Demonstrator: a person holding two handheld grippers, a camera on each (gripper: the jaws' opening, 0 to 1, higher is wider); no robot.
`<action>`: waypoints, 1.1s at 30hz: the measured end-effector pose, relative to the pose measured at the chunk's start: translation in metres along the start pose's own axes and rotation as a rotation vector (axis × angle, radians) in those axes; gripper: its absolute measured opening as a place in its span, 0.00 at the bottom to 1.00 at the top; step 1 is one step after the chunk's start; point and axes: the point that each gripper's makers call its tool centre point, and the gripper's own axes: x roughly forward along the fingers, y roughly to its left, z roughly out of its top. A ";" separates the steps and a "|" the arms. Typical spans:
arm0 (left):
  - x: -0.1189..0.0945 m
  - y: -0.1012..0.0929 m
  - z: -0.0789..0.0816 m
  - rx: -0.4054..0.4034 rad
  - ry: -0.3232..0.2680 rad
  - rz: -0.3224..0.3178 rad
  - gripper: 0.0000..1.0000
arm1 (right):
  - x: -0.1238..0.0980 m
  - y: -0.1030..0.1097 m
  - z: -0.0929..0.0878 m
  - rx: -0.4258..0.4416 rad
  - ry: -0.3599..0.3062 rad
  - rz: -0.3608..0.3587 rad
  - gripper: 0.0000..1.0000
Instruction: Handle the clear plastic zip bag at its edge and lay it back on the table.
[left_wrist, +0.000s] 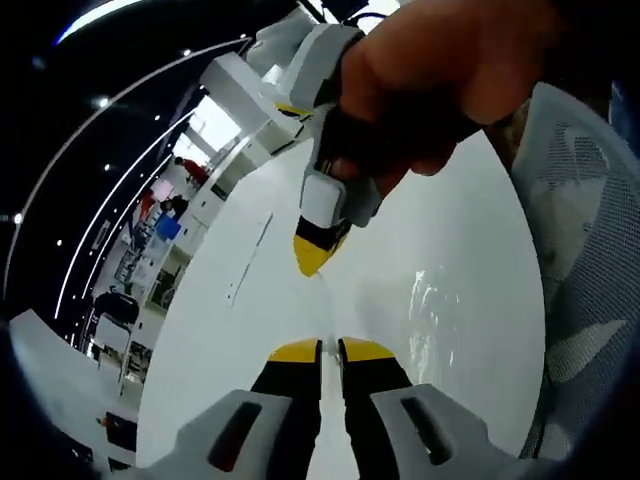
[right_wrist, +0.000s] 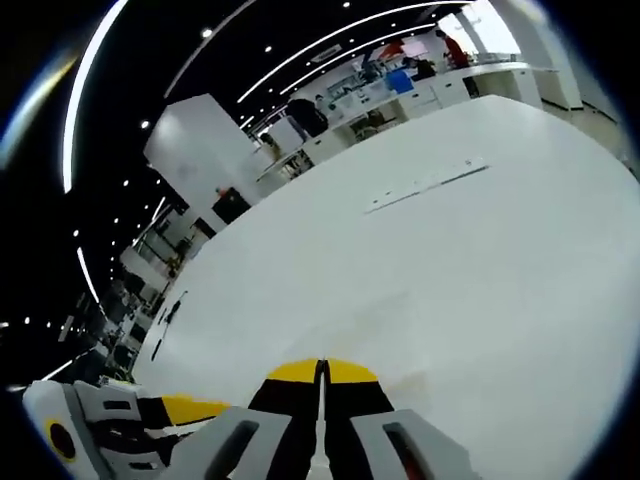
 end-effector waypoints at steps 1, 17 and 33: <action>-0.001 0.002 0.000 -0.011 -0.003 0.000 0.07 | 0.002 -0.003 0.000 -0.006 -0.003 0.000 0.00; -0.002 0.046 0.029 -0.250 -0.051 0.055 0.13 | -0.001 0.009 0.003 -0.078 -0.011 0.000 0.00; 0.028 0.026 0.022 -0.326 0.046 0.001 0.21 | -0.003 0.014 0.005 -0.047 -0.038 0.011 0.00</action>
